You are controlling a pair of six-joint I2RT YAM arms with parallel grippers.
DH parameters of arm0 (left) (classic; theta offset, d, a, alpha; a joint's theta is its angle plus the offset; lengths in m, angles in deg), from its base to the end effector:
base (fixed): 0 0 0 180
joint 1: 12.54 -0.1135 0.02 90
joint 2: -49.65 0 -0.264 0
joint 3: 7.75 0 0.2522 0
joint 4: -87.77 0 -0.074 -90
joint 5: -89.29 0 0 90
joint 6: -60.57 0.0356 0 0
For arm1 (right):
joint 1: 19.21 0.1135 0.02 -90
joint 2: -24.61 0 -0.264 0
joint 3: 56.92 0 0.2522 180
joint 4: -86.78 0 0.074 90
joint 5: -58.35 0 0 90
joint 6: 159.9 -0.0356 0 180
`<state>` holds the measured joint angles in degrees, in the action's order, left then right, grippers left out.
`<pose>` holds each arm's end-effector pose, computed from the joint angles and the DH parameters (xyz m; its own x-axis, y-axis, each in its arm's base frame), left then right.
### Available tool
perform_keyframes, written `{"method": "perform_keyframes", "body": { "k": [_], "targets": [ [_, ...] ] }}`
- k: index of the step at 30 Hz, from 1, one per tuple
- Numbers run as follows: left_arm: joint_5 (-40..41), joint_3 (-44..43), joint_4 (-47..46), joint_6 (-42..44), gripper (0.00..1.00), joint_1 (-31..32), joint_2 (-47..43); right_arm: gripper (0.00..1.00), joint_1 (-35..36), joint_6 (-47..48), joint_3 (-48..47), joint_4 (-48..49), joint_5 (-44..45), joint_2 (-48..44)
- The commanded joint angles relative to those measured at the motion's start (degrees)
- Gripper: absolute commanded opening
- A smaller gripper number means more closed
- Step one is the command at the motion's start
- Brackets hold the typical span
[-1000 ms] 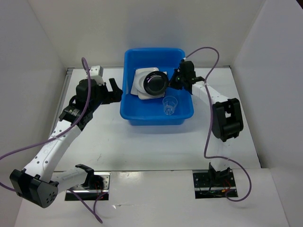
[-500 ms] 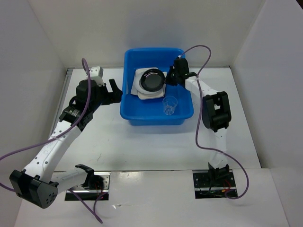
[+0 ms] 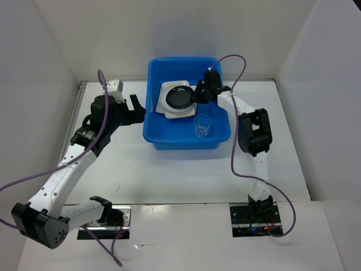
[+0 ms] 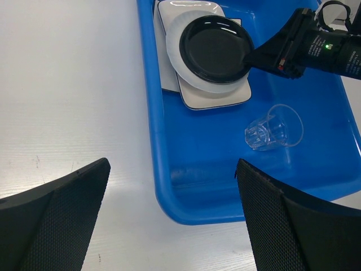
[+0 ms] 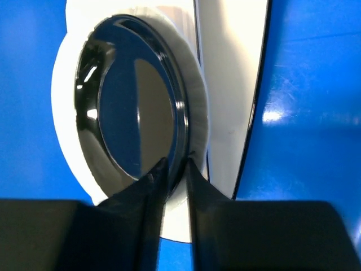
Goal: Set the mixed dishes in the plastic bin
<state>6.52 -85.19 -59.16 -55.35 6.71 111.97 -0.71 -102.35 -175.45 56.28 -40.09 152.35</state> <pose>0.2326 -0.0765 0.3794 -0.3552 -0.3353 -0.8726 0.0653 0.9223 -0.3810 0.4863 0.1682 0.2121 -0.7371 0.3130 -0.5989 -0.0301 0.8701 0.4919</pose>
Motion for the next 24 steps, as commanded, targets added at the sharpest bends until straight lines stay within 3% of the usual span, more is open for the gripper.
{"method": "perform_keyframes", "body": {
  "k": [1,2,3,4,11,17,21,24],
  "targets": [
    [0.4,0.0,-1.2,-0.8,1.0,-0.3,-1.4,0.3,0.8,1.2,-3.0,-0.1,-0.8,-1.8],
    [0.4,0.0,-1.2,-0.8,1.0,-0.3,-1.4,0.33,0.8,1.2,-2.5,-0.1,-1.3,-2.3],
    [0.4,0.0,-1.2,-0.8,1.0,-0.3,-1.4,0.45,0.8,1.2,-1.9,-0.1,-1.3,-2.8],
    [0.4,0.0,-1.2,-0.8,1.0,-0.3,-1.4,0.48,0.8,1.2,-1.9,-0.1,-2.1,-3.6],
    [1.5,0.0,-1.2,-1.3,1.0,-0.3,-1.9,0.64,0.8,1.2,6.3,1.9,1.8,-16.5],
    [1.5,0.6,-1.7,-1.3,1.0,-0.3,-2.5,0.69,0.8,3.7,13.4,-1.6,5.5,-30.1],
    [6.0,1.8,-2.3,-3.2,1.0,-0.3,-6.2,0.83,0.8,3.7,28.0,1.2,6.1,-44.3],
    [11.7,3.5,-2.9,-4.1,1.0,-0.3,-10.5,0.86,-0.6,1.8,39.2,2.6,6.7,-59.3]
  ]
}}
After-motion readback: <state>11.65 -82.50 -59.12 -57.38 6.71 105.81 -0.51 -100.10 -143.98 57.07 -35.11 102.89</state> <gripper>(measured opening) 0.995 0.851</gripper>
